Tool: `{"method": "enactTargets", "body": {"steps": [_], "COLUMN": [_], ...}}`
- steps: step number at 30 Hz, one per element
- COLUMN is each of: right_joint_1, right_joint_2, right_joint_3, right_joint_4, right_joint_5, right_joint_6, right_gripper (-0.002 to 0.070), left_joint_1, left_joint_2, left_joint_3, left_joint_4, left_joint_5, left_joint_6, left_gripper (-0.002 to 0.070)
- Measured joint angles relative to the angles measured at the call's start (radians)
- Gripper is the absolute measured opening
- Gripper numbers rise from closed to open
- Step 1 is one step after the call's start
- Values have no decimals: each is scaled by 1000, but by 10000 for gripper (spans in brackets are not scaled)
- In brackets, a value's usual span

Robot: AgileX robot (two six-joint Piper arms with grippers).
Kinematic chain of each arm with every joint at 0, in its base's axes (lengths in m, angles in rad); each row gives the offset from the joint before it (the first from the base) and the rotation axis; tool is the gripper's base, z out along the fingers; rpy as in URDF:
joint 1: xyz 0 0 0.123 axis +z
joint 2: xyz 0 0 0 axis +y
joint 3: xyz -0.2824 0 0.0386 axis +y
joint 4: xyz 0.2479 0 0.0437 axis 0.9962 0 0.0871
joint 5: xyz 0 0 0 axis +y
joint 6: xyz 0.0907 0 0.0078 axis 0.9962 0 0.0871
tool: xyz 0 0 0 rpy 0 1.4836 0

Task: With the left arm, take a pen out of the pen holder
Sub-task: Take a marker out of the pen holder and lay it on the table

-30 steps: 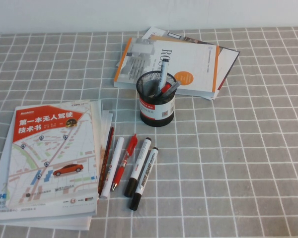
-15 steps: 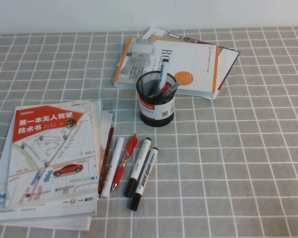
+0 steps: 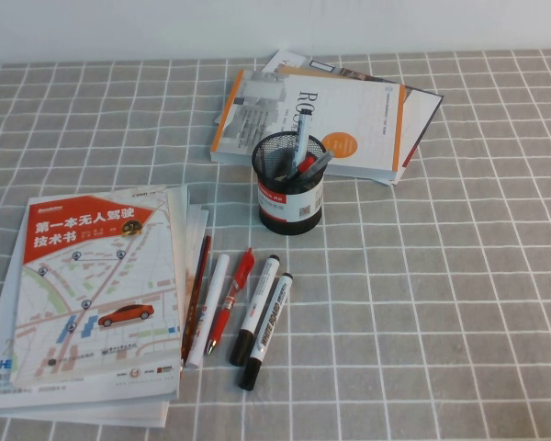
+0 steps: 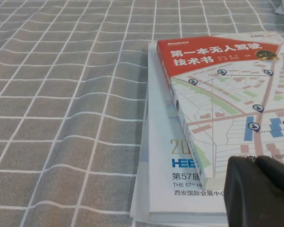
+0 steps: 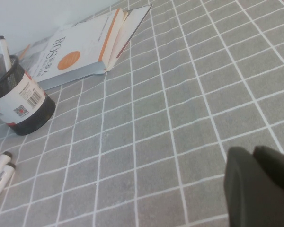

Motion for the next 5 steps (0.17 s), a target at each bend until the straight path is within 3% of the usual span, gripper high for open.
{"method": "enactTargets", "body": {"steps": [5], "right_joint_1": [0], "right_joint_2": [0], "right_joint_3": [0], "right_joint_4": [0], "right_joint_5": [0], "right_joint_6": [0], "right_gripper": [-13], "left_joint_1": [0], "left_joint_2": [0], "left_joint_3": [0], "left_joint_4": [0], "left_joint_5": [0], "left_joint_6": [0], "left_gripper": [-1]}}
